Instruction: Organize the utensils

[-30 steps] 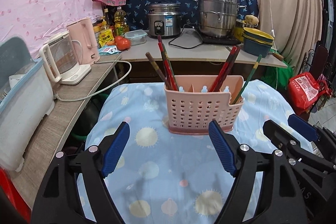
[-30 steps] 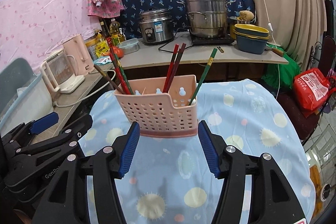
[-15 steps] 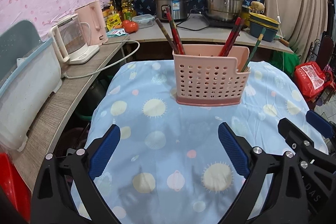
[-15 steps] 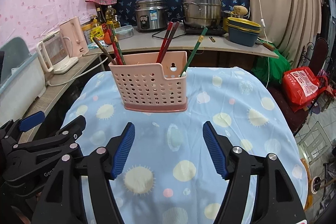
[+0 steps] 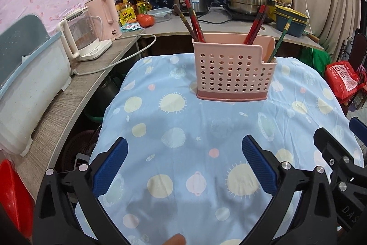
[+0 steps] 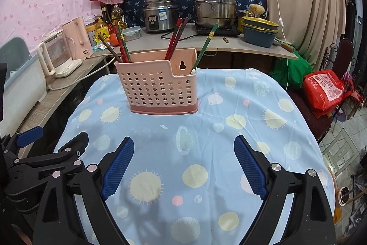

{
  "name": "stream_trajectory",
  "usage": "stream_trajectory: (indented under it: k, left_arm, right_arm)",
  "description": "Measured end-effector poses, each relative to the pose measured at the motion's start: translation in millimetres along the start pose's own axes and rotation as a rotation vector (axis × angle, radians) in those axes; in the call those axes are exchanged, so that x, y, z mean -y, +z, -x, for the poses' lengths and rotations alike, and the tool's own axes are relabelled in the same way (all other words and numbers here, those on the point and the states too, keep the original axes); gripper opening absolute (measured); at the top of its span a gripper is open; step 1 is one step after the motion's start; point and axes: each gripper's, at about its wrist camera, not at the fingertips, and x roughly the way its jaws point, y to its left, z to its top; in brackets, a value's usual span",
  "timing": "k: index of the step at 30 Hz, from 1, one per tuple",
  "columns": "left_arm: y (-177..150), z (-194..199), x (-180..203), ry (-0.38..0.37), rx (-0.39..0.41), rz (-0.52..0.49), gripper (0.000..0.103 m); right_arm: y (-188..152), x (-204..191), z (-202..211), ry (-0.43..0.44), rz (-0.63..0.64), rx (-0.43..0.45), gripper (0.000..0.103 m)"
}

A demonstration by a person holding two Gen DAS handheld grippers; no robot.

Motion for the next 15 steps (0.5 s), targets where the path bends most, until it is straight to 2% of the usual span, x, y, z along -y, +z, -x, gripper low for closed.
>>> stream_trajectory:
  k: [1, 2, 7, 15]
  left_arm:
    - [-0.9, -0.2, -0.1, 0.003, -0.002, 0.001, 0.096]
    - [-1.7, -0.7, -1.1, 0.010, -0.004, 0.004, 0.096]
    - [-4.7, -0.7, -0.7, 0.021, -0.004, -0.002, 0.096]
    - [-6.2, -4.4, 0.1, 0.028, -0.014, -0.002, 0.096]
  right_arm:
    - [-1.2, 0.3, 0.5, 0.000, 0.000, 0.003, 0.090]
    - [-2.1, 0.7, 0.3, 0.000, -0.002, 0.001, 0.097]
    - [-5.0, 2.7, -3.1, 0.005, -0.007, -0.023, 0.096]
    - [-6.6, 1.7, -2.7, 0.000, -0.001, -0.010, 0.096]
